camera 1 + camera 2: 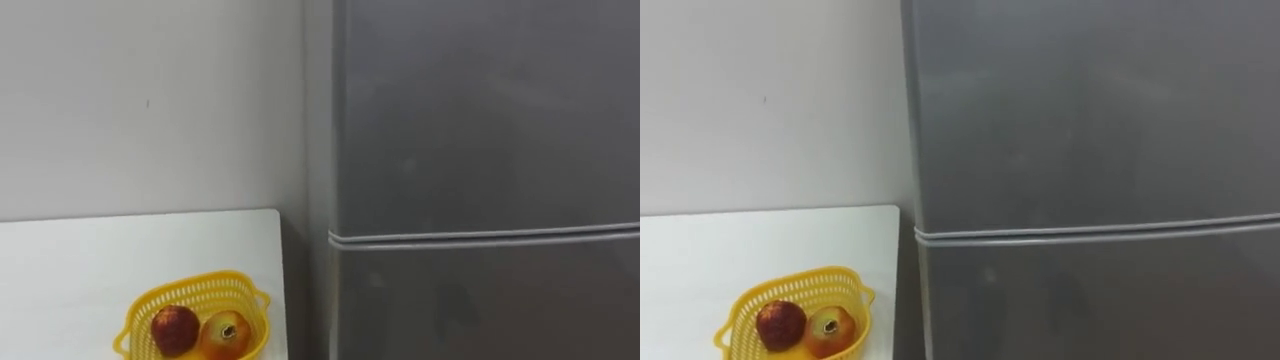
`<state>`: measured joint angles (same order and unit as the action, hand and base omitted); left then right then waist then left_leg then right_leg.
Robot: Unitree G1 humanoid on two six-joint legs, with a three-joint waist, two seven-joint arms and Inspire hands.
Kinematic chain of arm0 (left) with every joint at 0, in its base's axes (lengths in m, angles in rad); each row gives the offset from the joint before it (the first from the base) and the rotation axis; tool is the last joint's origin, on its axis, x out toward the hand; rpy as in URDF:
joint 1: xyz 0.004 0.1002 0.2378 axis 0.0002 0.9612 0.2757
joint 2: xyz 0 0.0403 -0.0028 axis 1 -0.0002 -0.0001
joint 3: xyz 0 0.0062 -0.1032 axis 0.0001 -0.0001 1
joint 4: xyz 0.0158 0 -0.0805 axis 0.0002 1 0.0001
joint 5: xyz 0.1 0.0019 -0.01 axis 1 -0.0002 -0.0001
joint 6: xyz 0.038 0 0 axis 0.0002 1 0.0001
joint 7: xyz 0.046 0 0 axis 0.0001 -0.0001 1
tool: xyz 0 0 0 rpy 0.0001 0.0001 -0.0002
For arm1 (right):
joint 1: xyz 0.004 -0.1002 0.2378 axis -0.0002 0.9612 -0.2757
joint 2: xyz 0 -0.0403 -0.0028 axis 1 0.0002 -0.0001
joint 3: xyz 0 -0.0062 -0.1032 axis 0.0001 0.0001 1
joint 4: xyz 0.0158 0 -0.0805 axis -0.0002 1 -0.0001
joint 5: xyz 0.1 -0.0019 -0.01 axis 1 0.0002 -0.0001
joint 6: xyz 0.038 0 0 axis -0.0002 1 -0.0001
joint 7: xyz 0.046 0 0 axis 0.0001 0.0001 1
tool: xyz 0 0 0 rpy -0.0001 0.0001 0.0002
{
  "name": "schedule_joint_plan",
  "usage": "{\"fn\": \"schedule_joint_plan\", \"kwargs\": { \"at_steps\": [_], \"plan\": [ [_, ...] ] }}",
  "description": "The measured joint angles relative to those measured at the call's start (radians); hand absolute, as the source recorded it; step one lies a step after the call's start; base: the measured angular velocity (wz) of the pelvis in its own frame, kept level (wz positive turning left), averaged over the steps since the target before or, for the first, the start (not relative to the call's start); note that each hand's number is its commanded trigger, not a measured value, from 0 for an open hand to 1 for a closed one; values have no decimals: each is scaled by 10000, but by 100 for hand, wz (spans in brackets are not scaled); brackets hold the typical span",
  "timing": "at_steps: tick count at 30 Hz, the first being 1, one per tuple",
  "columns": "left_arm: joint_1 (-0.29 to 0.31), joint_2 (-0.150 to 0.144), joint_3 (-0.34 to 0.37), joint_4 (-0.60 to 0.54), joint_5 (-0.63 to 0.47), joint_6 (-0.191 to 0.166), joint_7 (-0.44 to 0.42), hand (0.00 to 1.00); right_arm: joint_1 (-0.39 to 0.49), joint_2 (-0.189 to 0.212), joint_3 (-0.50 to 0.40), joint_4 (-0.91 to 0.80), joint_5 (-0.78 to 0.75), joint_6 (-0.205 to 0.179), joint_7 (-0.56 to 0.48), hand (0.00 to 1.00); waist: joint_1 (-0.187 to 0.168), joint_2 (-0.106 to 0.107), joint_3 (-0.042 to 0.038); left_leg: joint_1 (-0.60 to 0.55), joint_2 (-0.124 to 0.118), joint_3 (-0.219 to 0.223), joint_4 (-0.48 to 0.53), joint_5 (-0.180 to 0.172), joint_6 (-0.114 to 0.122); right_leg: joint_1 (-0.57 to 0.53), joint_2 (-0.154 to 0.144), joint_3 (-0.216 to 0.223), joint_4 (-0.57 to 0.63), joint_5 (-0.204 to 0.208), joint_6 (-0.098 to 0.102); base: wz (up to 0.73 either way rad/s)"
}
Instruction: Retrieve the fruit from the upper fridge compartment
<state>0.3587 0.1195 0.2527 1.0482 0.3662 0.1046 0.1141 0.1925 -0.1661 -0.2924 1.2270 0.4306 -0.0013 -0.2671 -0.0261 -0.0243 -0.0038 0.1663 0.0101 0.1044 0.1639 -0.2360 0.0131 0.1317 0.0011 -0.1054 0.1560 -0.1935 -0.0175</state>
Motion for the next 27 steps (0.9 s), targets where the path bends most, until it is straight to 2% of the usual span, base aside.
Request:
{"fn": "schedule_joint_plan", "kwargs": {
  "at_steps": [5, 8, 14, 19, 23, 27],
  "plan": [
    [-3, -46, 9, 333, 4, 140, -170, 0, -76, 2, 416, 629, -738, 233, 696, 0, 94, 28, 11, 7, -24, -20, -6, 0, 1, 45, -2, 20, -50, -8, 16, 0],
    [3, -98, 5, 341, 9, 311, -285, 0, -58, 0, 878, 705, -1478, 307, 1130, 0, 111, 66, 15, 34, -29, -14, 4, 0, 1, 103, -13, -56, -55, -8, 17, 2],
    [-184, -118, -17, 327, 4, 571, -591, 0, -150, -13, 1883, 711, -3029, 705, 1894, 0, 194, 161, 41, -1, -50, -105, 4, 0, 1, 111, -107, -166, -62, -37, 28, 6],
    [-413, -121, -74, 324, 9, 639, -590, 0, -158, -12, 2060, 903, -4256, 1032, 2308, 0, 335, 165, 43, -10, -88, -282, -3, -1, 2, 193, -146, -343, -56, -68, 59, 13],
    [-536, -112, -564, 320, -5, 976, -679, 0, -221, -7, 2547, 871, -5120, 1367, 2594, 0, 339, 171, 45, 15, -96, -380, 4, -1, 3, 268, -140, -373, -44, -84, 59, 4],
    [-601, -117, -838, 320, 1, 1082, -872, 0, -406, -9, 2716, 847, -5616, 1573, 2660, 0, 353, 164, 49, 16, -97, -389, 21, -1, 3, 277, -139, -371, -41, -87, 55, 0]
  ]
}}
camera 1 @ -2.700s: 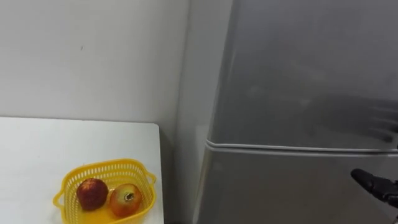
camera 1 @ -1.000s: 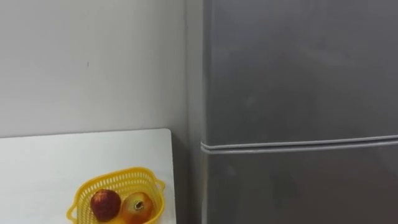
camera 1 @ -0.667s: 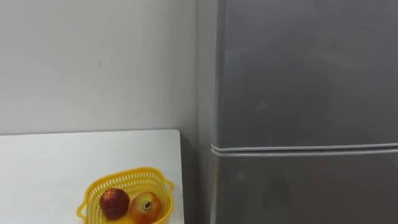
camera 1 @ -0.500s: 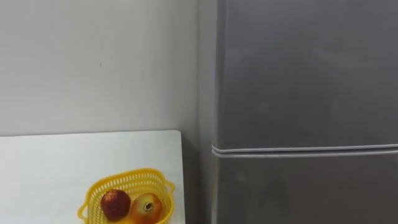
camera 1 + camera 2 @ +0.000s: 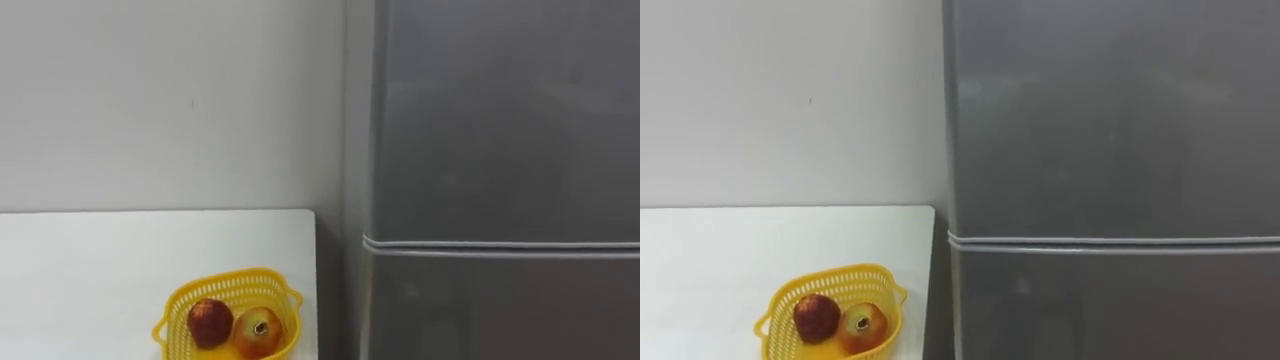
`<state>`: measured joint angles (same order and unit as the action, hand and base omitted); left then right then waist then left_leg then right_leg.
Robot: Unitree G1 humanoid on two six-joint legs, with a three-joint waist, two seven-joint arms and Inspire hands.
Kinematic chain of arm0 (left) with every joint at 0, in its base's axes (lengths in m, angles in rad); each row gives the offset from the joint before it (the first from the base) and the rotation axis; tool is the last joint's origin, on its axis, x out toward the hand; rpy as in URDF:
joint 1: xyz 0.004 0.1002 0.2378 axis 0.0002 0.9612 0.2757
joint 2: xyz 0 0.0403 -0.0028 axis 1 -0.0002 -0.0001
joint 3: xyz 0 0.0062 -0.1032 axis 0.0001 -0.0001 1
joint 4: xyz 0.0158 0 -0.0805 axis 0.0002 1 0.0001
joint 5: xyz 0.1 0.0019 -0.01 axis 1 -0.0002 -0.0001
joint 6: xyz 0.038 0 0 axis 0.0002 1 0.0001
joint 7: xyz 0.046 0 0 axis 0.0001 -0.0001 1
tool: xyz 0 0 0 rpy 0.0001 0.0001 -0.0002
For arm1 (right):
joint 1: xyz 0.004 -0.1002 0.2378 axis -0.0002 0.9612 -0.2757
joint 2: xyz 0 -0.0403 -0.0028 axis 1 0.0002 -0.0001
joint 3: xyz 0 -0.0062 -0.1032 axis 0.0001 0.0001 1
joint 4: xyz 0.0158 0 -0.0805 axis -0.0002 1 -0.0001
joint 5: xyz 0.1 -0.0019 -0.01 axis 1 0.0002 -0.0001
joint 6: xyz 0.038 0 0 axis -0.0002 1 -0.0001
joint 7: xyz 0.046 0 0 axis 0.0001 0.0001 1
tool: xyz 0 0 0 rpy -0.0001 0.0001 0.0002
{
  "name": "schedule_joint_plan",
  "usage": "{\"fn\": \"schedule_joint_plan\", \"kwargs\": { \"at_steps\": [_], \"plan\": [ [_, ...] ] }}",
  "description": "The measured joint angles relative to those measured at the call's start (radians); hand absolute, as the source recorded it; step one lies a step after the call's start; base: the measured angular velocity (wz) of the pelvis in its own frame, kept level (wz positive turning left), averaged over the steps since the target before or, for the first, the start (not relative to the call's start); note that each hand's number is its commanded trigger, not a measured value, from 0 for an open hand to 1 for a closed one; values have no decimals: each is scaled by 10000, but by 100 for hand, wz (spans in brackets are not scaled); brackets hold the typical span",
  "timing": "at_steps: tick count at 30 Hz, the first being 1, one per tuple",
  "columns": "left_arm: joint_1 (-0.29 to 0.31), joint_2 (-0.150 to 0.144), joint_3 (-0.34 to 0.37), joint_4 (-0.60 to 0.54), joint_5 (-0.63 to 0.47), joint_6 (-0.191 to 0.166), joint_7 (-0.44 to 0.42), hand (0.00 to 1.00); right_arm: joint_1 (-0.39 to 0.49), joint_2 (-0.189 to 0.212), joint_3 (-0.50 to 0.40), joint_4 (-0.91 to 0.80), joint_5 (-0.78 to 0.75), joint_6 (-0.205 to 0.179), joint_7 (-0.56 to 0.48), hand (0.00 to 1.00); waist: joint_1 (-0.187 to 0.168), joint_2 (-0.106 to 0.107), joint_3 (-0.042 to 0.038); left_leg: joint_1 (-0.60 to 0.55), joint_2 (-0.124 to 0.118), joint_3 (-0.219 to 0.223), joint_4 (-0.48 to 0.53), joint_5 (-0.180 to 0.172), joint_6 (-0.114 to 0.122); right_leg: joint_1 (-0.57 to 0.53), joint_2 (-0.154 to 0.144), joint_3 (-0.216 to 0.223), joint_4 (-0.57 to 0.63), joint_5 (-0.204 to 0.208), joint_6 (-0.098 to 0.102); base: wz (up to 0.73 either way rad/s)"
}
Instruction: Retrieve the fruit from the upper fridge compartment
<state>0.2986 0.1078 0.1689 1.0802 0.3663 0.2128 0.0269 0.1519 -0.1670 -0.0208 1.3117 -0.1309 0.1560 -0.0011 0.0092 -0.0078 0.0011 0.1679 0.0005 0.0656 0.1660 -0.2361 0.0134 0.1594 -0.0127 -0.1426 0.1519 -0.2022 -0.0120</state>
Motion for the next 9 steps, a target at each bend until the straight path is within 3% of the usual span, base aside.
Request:
{"fn": "schedule_joint_plan", "kwargs": {
  "at_steps": [9],
  "plan": [
    [27, -3, -190, -2, -4, 103, -194, 0, -119, 12, 6, -33, -399, 207, 263, 0, -9, -72, 34, 3, -29, -22, 3, 0, 0, 31, -22, -5, -3, -58, 22, 0]
  ]
}}
